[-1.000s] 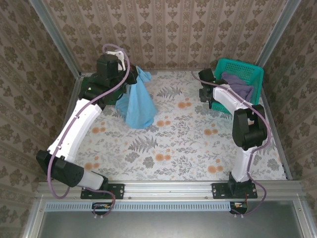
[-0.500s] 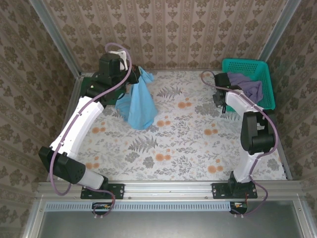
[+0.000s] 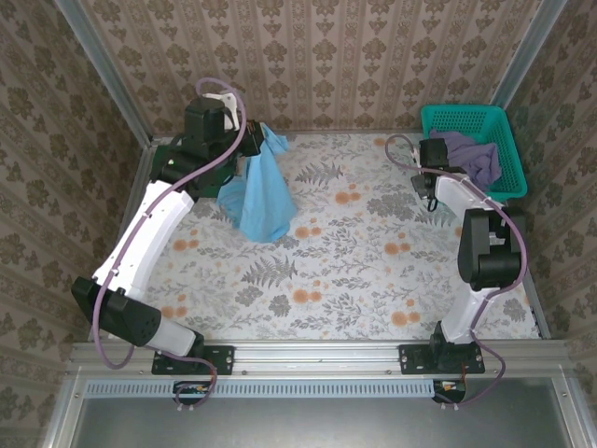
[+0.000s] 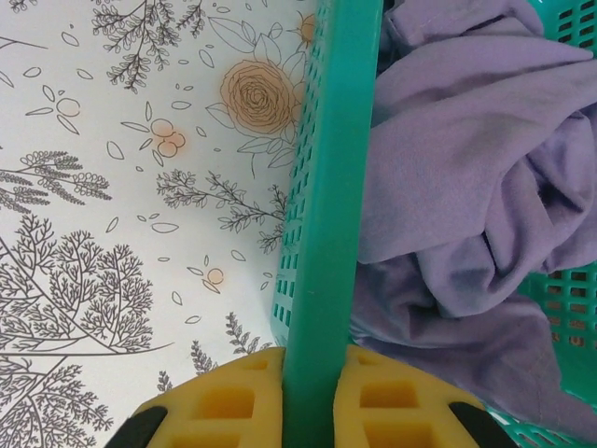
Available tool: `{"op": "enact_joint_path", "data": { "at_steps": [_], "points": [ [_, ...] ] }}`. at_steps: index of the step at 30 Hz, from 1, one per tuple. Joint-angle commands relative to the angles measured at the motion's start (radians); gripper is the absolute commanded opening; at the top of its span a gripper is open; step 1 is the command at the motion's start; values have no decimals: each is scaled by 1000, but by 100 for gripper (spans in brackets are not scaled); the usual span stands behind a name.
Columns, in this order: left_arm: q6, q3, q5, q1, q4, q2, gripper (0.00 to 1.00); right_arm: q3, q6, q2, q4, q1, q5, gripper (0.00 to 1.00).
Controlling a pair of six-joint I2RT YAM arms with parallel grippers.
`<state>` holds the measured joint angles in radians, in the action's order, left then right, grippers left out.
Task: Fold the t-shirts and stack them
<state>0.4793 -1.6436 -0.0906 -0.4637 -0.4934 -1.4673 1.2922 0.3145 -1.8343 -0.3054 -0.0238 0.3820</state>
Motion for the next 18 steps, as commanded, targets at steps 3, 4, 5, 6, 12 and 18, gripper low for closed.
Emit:
{"op": "enact_joint_path", "data": {
  "at_steps": [3, 4, 5, 6, 12, 18],
  "points": [
    [-5, -58, -24, 1, -20, 1, 0, 34, 35, -78, 50, -28, -6, 18],
    [-8, -62, -27, 1, -21, -2, 0, 28, 35, -73, 56, -30, 10, 22],
    [-8, -66, -30, 1, -25, -4, 0, 20, 35, -62, 66, -30, 17, 26],
    [-12, -68, -34, 1, -28, -7, 0, 10, 31, -50, 78, -30, 17, 29],
    [-13, -82, -54, -19, -34, -34, 0, -31, 12, 1, 122, -29, 72, 48],
    [-5, -96, -71, -44, -32, -53, 0, -38, -47, 52, 108, -18, 135, 54]
  ]
}}
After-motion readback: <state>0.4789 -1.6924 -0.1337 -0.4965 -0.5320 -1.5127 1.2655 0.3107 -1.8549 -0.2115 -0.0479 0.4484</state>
